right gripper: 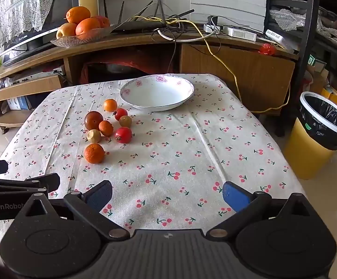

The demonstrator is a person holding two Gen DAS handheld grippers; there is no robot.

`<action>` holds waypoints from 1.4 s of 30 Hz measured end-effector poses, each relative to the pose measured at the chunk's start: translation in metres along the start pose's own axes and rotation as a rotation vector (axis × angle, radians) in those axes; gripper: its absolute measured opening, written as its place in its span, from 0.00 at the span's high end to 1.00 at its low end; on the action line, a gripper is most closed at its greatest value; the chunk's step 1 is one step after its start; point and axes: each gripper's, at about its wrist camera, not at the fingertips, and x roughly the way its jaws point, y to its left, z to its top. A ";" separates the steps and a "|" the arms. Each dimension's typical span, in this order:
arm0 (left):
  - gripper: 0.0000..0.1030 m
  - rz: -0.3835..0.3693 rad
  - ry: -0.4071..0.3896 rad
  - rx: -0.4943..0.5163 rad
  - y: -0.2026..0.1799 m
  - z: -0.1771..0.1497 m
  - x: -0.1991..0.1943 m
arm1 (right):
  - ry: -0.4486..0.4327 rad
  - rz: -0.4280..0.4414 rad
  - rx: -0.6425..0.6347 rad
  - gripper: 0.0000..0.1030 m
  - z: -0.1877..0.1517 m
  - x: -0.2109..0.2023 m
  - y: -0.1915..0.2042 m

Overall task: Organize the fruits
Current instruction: 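Move both grippers toward the cluster of fruits beside the white bowl, then grasp an orange tangerine with the left gripper while the right gripper grasps a red cherry tomato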

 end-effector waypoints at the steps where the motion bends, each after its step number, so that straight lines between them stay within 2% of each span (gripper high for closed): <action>1: 0.00 -0.001 -0.001 0.001 0.000 0.000 0.000 | -0.001 -0.003 -0.003 0.07 0.000 0.000 0.000; 19: 0.00 -0.002 0.015 0.006 -0.003 -0.004 0.003 | 0.021 0.009 0.005 0.11 0.000 0.003 0.002; 26: 0.00 0.008 0.009 -0.017 0.000 0.001 -0.004 | 0.030 0.027 0.009 0.15 0.003 0.003 0.001; 29: 0.00 0.011 -0.025 -0.009 0.003 0.005 -0.005 | 0.029 0.045 0.014 0.17 0.009 0.001 0.004; 32: 0.00 -0.002 0.006 0.009 0.008 0.013 0.011 | 0.029 0.067 0.007 0.17 0.016 0.006 0.008; 37: 0.01 -0.031 0.039 0.027 0.006 0.022 0.036 | 0.055 0.074 -0.048 0.27 0.029 0.029 0.017; 40: 0.06 -0.054 0.063 0.046 0.000 0.028 0.053 | 0.068 0.072 -0.068 0.28 0.039 0.043 0.013; 42: 0.09 -0.075 0.077 0.069 -0.005 0.031 0.064 | 0.085 0.079 -0.085 0.33 0.045 0.055 0.011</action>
